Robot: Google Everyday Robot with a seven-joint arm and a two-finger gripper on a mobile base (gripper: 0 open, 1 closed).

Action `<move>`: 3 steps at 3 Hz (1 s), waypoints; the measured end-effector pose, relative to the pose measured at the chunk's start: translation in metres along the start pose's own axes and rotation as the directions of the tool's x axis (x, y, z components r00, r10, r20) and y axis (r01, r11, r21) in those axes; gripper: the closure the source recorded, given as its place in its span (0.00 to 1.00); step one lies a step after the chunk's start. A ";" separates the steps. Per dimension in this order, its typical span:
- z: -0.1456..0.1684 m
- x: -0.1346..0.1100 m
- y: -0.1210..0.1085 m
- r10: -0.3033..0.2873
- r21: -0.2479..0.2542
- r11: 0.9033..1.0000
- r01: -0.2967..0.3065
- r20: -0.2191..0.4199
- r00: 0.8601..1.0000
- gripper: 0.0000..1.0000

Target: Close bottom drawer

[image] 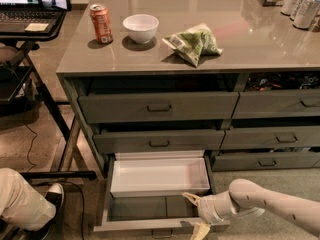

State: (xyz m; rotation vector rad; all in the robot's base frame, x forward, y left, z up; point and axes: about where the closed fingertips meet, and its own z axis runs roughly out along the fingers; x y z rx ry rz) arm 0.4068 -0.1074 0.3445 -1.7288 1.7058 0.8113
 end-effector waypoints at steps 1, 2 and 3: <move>0.000 0.000 0.000 0.000 0.000 1.000 0.000 0.000 1.000 0.00; 0.006 0.029 -0.003 0.017 0.023 1.000 -0.016 -0.021 1.000 0.00; 0.007 0.067 -0.006 0.016 0.063 0.998 -0.014 -0.031 0.999 0.00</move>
Offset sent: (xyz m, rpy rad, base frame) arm 0.0094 -0.0369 -0.0580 -0.0558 -0.0116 -0.0724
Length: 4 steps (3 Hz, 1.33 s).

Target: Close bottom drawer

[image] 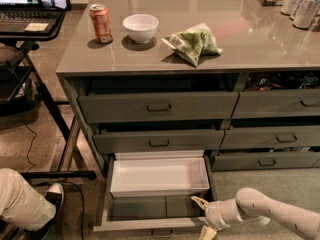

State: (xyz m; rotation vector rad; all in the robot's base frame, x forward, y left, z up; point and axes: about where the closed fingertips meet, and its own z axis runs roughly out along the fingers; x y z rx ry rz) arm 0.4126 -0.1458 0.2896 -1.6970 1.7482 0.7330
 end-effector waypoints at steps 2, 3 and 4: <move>0.011 0.054 -0.015 -0.079 0.102 0.991 0.082 -0.033 0.996 0.00; 0.023 0.070 -0.028 -0.119 0.131 0.984 0.122 -0.027 0.992 0.00; 0.037 0.078 -0.043 -0.165 0.146 0.976 0.164 -0.002 0.986 0.00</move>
Offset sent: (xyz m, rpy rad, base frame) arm 0.0261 -0.0472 -0.0735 -0.0519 -0.2226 -0.0381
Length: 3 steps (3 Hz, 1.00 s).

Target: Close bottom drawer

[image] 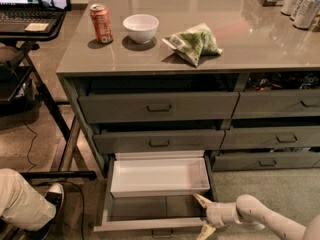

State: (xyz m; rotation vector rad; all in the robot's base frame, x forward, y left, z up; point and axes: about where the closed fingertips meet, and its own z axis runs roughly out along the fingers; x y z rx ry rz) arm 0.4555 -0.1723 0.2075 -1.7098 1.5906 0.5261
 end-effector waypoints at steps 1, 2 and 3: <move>0.012 0.006 -0.009 -0.036 0.009 0.999 0.036 0.035 0.999 0.00; 0.020 0.009 -0.016 -0.064 0.020 0.998 0.063 0.065 0.996 0.19; 0.018 0.008 -0.015 -0.068 0.022 0.998 0.066 0.069 0.995 0.43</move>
Offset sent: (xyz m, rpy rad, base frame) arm 0.0316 0.0057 -0.0207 0.0801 -0.0990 0.0599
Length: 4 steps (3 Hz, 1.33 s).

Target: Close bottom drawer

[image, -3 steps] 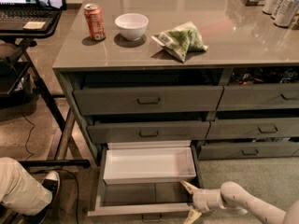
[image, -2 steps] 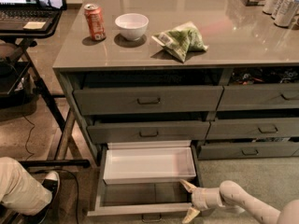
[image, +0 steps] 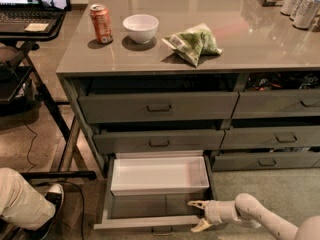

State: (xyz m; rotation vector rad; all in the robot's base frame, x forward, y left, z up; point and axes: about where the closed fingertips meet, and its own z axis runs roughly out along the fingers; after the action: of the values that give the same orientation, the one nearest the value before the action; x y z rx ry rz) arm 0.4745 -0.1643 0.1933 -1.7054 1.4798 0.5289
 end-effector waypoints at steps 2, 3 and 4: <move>-0.005 -0.001 -0.014 -0.027 0.042 0.999 0.027 0.007 1.000 0.89; -0.009 -0.007 -0.033 -0.065 0.076 0.995 0.064 0.011 0.998 1.00; -0.010 -0.009 -0.046 -0.086 0.103 0.991 0.084 0.011 0.996 1.00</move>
Offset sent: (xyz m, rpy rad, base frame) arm 0.0432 -0.0143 0.0251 0.0269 -0.1382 -0.0417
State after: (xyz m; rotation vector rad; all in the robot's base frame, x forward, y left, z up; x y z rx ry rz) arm 0.5145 -0.1667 0.2194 -1.6723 1.3931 0.4131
